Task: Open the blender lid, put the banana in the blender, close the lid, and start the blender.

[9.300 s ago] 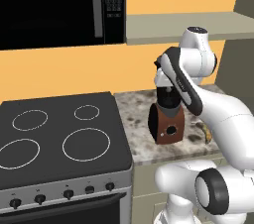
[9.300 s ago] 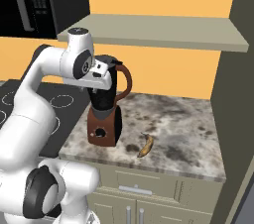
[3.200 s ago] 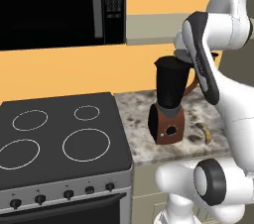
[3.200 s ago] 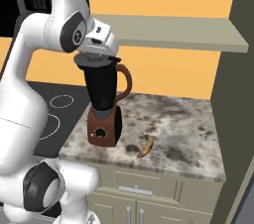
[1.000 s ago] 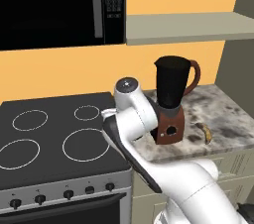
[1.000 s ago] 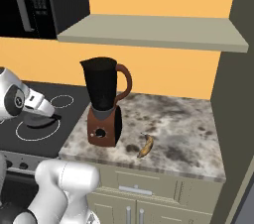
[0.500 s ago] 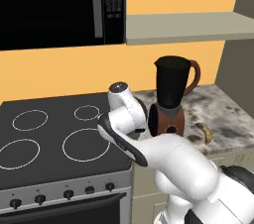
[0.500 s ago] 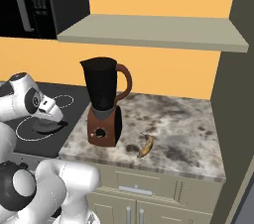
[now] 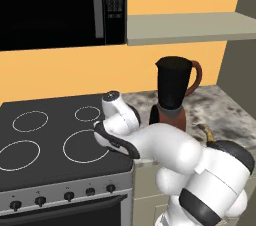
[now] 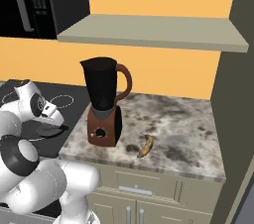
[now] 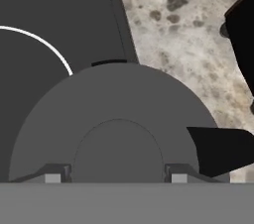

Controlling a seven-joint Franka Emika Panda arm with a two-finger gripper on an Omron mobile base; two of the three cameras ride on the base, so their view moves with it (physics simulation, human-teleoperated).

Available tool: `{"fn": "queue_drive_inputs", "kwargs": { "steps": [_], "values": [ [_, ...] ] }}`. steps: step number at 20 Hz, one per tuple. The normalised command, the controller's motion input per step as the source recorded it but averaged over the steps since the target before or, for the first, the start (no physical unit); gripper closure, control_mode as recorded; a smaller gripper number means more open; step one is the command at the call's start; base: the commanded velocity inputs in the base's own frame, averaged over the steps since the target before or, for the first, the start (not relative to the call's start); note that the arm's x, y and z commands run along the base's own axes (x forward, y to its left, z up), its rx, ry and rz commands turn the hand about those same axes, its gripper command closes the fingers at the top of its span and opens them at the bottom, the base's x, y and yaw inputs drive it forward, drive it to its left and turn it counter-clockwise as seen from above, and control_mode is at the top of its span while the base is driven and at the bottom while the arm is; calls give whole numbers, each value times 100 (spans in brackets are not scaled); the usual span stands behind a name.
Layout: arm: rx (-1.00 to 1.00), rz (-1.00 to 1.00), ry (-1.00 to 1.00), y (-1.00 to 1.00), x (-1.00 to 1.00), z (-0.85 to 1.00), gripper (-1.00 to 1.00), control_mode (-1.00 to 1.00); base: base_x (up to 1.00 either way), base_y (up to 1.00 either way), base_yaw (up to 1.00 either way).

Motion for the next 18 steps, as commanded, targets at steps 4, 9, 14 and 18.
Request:
{"fn": "queue_drive_inputs", "kwargs": {
  "steps": [4,9,14,18],
  "values": [
    [0,-2,0,1,34,-28,100,-100,0,0,0],
    [0,-1,0,2,26,-24,100,-100,0,0,0],
    [0,-1,2,11,19,-14,100,-100,0,0,0],
    [0,0,3,14,13,-15,100,-100,0,0,0]
  ]
}}
